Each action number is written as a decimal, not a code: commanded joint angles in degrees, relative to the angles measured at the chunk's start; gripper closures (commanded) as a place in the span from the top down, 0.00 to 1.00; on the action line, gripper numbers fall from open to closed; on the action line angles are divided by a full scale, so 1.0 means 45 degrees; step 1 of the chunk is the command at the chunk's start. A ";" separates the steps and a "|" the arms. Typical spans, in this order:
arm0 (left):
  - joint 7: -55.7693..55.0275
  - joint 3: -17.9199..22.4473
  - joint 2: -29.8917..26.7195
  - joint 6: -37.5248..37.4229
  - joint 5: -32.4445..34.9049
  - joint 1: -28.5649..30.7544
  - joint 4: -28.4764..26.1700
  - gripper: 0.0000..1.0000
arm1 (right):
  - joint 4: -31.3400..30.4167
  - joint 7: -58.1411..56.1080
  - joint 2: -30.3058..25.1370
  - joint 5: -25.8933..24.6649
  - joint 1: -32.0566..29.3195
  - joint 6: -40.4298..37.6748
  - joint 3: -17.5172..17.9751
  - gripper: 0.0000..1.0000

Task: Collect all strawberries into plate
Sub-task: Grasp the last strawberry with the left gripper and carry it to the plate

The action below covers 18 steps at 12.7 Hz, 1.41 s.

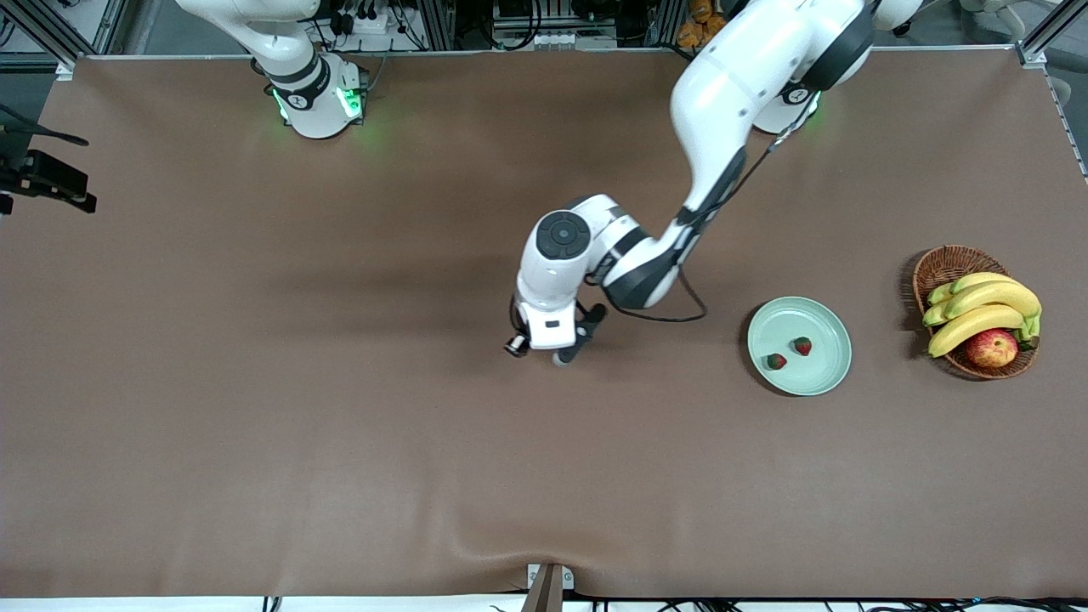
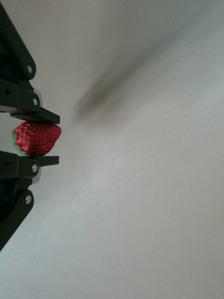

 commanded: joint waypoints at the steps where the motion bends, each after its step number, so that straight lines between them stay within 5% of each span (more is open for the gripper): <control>1: 0.3169 -0.0020 -0.2552 -0.2023 0.0255 0.1384 -0.2393 0.00 | -0.0046 0.0043 -0.0211 -0.0083 -0.0335 -0.0382 0.0307 1.00; 5: 0.9324 -0.0118 -0.5604 -0.2029 0.0236 0.4723 -0.6829 0.00 | -0.0027 0.0335 -0.0191 0.0775 -0.0491 -0.1008 0.0171 1.00; 7: 1.0814 -0.0118 -0.5551 -0.1661 0.0255 0.6091 -0.7692 0.00 | -0.0027 0.0356 -0.0230 0.0777 -0.0491 -0.1009 0.0171 1.00; 10: 1.2729 -0.0099 -0.5259 0.1242 0.0255 0.7693 -0.9644 0.08 | -0.0027 0.0356 -0.0348 0.0757 -0.0666 -0.0989 0.0170 1.00; 12: 1.3922 -0.0118 -0.4751 0.1935 0.0255 0.8672 -0.9786 0.31 | -0.0027 0.0433 -0.0328 0.0777 -0.0784 -0.0989 0.0171 1.00; 13: 1.4004 -0.0137 -0.4749 0.1917 0.0255 0.8812 -0.9786 0.57 | -0.0027 0.0666 -0.0289 0.0738 -0.0784 -0.0931 0.0190 1.00; 14: 1.3985 -0.0118 -0.4846 0.1897 0.0236 0.8794 -0.9747 1.00 | -0.0027 0.0862 -0.0289 0.0757 -0.0784 -0.0950 0.0190 1.00; 18: 1.4004 -0.0448 -0.6969 -0.0126 0.0079 0.8794 -0.9008 1.00 | -0.0027 0.0883 -0.0289 0.0777 -0.0765 -0.0970 0.0190 1.00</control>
